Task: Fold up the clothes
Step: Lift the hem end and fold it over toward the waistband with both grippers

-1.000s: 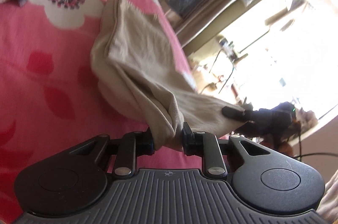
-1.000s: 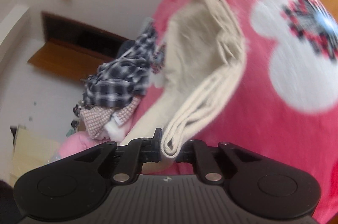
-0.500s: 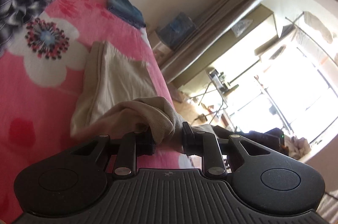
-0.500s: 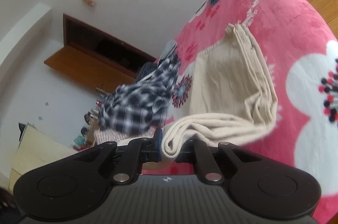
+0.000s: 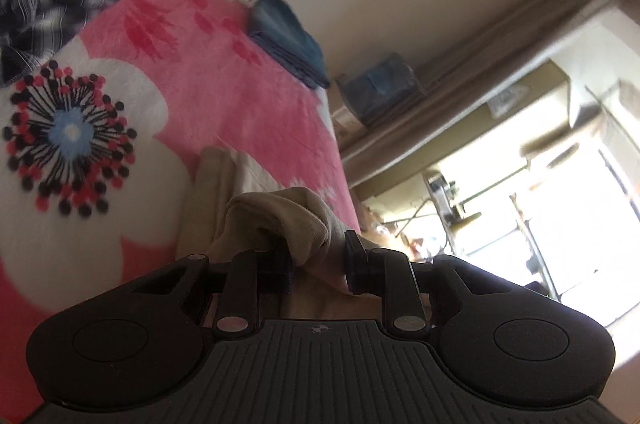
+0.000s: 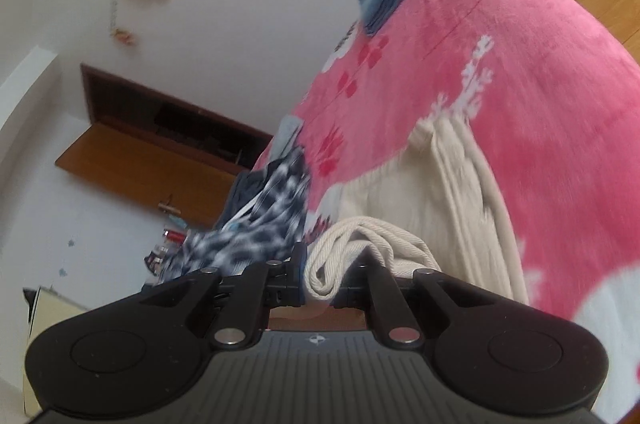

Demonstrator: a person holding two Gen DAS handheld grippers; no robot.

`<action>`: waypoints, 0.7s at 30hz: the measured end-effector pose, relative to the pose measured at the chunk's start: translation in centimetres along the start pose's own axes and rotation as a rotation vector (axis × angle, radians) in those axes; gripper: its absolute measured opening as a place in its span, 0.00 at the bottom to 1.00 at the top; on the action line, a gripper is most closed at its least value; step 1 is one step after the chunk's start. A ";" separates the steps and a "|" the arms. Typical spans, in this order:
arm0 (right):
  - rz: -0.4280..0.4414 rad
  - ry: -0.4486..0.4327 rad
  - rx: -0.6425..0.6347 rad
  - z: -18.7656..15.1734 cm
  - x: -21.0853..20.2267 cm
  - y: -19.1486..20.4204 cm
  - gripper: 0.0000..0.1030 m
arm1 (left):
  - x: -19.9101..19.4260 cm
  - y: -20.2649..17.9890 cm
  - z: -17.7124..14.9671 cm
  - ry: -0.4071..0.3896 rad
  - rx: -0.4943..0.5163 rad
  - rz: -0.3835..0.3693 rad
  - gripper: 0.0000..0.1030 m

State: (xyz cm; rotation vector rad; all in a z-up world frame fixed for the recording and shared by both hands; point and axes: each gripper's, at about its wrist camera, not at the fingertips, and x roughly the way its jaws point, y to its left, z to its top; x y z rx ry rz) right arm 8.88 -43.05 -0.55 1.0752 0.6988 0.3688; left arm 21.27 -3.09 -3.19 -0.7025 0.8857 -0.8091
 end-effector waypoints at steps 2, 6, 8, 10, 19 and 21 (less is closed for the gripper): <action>-0.004 -0.005 0.035 1.4 1.4 -0.7 0.10 | 1.4 1.1 1.1 0.000 -0.044 0.001 0.21; -0.059 -0.011 0.091 3.5 4.0 -2.4 0.10 | 4.5 4.0 2.5 0.050 -0.150 0.000 0.22; -0.089 -0.004 0.137 4.3 5.2 -3.7 0.11 | 5.1 5.8 2.6 0.067 -0.244 -0.028 0.27; -0.096 0.008 0.208 4.6 6.2 -5.4 0.12 | 5.5 7.5 2.6 0.079 -0.340 -0.064 0.33; 0.096 -0.145 0.473 4.7 5.4 -9.6 0.50 | 1.9 8.9 3.0 -0.027 -0.481 -0.221 0.60; 0.107 -0.143 0.457 3.6 4.1 -9.2 0.56 | 0.7 8.5 3.1 -0.046 -0.468 -0.214 0.60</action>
